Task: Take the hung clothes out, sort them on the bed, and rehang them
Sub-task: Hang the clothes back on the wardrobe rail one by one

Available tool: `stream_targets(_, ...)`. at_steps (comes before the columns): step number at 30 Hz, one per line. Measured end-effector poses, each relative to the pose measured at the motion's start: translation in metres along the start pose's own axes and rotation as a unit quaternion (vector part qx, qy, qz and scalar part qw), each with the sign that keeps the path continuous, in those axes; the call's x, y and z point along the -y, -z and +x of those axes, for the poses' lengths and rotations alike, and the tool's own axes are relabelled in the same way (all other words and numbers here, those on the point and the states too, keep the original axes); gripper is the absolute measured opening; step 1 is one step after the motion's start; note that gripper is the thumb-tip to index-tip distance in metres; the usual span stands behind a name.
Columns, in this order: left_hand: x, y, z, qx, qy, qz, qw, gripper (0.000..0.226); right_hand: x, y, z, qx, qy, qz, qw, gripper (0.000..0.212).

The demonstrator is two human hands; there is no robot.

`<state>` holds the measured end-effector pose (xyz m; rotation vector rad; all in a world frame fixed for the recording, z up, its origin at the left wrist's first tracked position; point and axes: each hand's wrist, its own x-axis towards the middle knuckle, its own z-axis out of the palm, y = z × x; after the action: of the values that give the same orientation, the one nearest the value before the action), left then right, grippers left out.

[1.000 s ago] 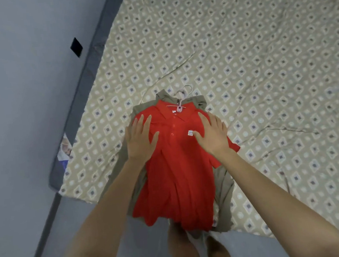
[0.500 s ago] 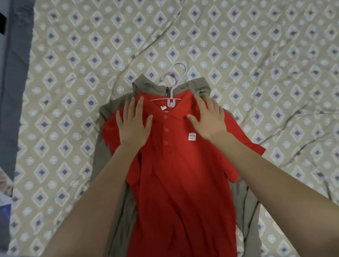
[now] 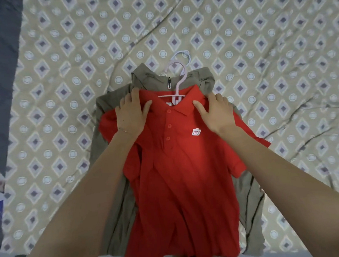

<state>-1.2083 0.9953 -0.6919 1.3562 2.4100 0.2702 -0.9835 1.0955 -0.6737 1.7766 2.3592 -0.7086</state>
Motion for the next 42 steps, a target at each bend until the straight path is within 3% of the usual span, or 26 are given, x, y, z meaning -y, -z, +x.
stream_targets(7,-0.023,0.081,-0.05,-0.023,-0.008,-0.084,0.996,0.057,0.015,0.075,-0.047,0.01,0.017,0.036,0.999,0.052)
stream_targets(13,-0.063,0.166,-0.113,-0.071,0.012,-0.107,0.992,0.046,0.033,0.162,-0.104,-0.006,0.052,0.063,0.997,0.044)
stream_targets(18,-0.098,0.225,-0.179,-0.108,0.055,-0.098,0.988,0.044,0.038,0.218,-0.157,-0.022,0.094,0.075,0.993,0.048)
stream_targets(27,-0.133,0.289,-0.355,-0.228,0.144,-0.083,0.959,0.041,0.051,0.282,-0.261,-0.009,0.27,0.075,0.96,0.053)
stream_targets(33,-0.138,0.31,-0.474,-0.29,0.237,-0.064,0.925,0.04,0.084,0.299,-0.333,0.009,0.382,0.067,0.922,0.054)
stream_targets(42,-0.129,0.307,-0.654,-0.392,0.388,-0.09,0.829,0.035,0.15,0.285,-0.465,0.084,0.565,0.067,0.818,0.042)
